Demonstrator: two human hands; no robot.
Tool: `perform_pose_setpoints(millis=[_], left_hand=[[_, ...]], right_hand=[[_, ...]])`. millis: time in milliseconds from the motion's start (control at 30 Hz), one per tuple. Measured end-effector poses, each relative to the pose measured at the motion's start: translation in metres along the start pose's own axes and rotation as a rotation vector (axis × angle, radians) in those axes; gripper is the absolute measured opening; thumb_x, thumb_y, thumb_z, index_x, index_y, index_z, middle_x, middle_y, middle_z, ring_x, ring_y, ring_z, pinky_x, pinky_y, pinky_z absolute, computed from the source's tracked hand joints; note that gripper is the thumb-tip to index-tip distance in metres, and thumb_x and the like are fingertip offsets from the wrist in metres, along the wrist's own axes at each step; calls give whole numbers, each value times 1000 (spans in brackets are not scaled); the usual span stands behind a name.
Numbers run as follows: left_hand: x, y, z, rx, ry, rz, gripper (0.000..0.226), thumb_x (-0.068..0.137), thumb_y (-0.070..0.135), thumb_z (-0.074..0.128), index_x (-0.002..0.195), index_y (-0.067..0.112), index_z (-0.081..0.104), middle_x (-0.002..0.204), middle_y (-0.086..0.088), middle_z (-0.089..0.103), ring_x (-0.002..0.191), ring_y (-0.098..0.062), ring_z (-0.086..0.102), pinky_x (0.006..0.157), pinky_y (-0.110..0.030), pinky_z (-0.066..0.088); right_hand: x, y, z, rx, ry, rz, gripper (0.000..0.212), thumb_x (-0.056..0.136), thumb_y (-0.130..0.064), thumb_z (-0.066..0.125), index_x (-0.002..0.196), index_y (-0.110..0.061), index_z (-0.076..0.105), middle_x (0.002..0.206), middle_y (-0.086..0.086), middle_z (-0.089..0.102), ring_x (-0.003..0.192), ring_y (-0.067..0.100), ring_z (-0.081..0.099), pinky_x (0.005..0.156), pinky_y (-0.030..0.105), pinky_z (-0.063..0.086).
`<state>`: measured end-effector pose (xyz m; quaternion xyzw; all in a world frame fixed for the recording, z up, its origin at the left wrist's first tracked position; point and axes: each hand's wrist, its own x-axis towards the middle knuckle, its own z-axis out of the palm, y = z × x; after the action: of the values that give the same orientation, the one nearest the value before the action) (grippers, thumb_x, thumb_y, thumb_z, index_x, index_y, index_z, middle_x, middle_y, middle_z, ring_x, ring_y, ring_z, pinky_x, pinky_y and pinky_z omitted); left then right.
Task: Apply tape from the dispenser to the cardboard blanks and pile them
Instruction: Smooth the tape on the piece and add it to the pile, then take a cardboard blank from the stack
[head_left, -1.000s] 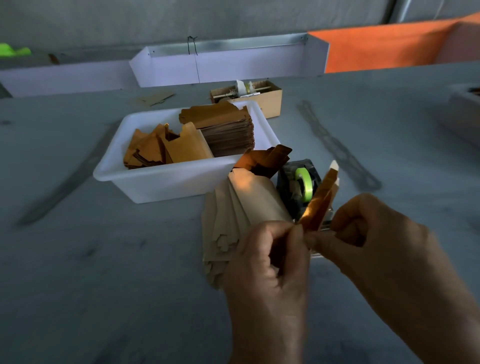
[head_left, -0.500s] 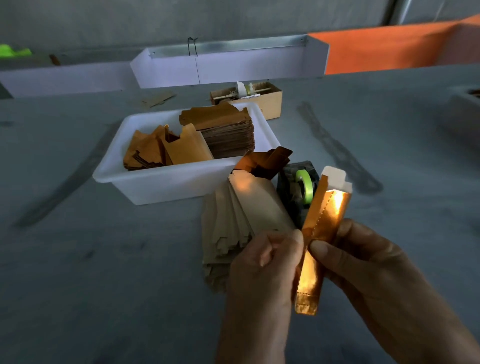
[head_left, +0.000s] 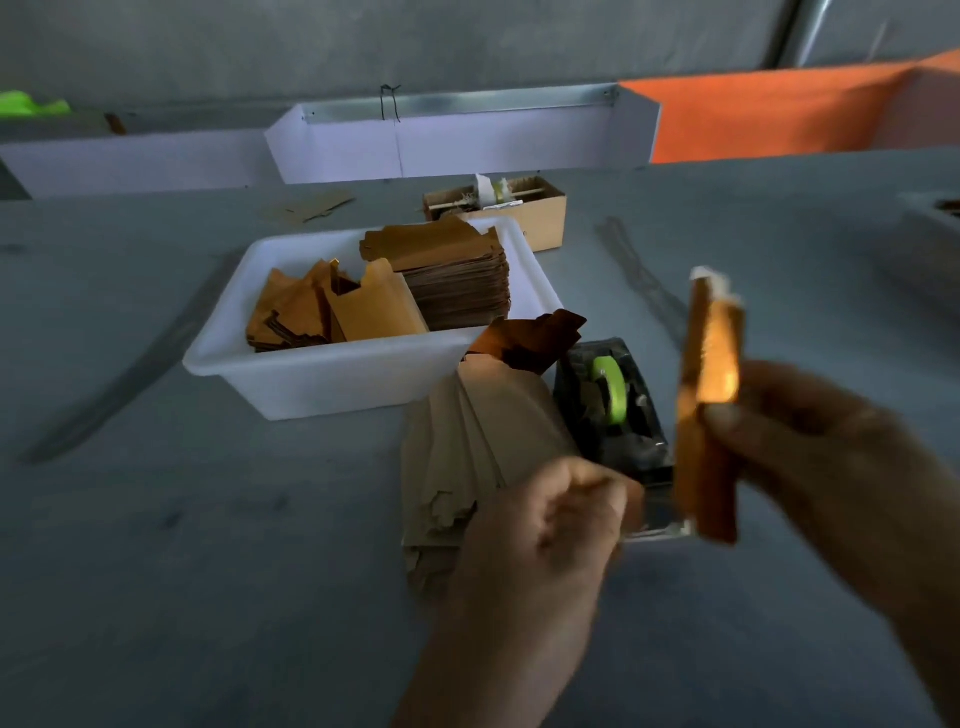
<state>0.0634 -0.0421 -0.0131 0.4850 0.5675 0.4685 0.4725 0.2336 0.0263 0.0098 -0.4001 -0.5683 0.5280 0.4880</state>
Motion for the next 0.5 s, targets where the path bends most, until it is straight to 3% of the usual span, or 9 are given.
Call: perform_pose_setpoints(millis=[67,133,233,300,400,500], left_hand=[[4,-2,-3,607,233,273,19,94,36,51,93,31,69,88,14,65,84,0,57,71,-13,42],[8,2,-4,890,351,350,28,93,43,45,96,26,67,100,12,58,95,-6,46,79,-21,39],[12,5,-6,931,395,177,32,91,54,41,99,27,56,106,12,42,92,-4,37,74,-19,36],[16,6,-10,925,447,111,29,91,55,44,100,28,50,104,11,41,87,-6,46,69,-21,42],[24,10,-18,953,515,44,31,88,56,50,99,27,46,99,10,43,86,-9,50,68,-24,44],[31,8,-32,975,599,24,48,82,60,56,111,24,45,101,9,34,95,-7,38,74,-23,42]], right_hand=[[23,7,-25,-162,172,38,50,46,-55,81,91,-33,72,82,-3,74,75,12,71,71,29,58],[45,25,-48,-357,275,153,31,70,-29,75,100,-29,66,80,-1,71,78,22,70,73,37,55],[67,57,-62,-629,254,327,29,82,-11,69,110,-15,66,78,3,67,74,23,66,65,34,51],[73,69,-61,-854,214,339,29,81,-22,70,110,-17,67,83,6,68,77,26,63,71,37,52],[77,67,-55,-1196,207,334,37,81,-36,68,115,-21,64,97,9,63,77,21,53,66,28,42],[74,58,-49,-1167,264,323,42,85,-30,64,123,-15,59,115,14,52,87,25,49,74,29,40]])
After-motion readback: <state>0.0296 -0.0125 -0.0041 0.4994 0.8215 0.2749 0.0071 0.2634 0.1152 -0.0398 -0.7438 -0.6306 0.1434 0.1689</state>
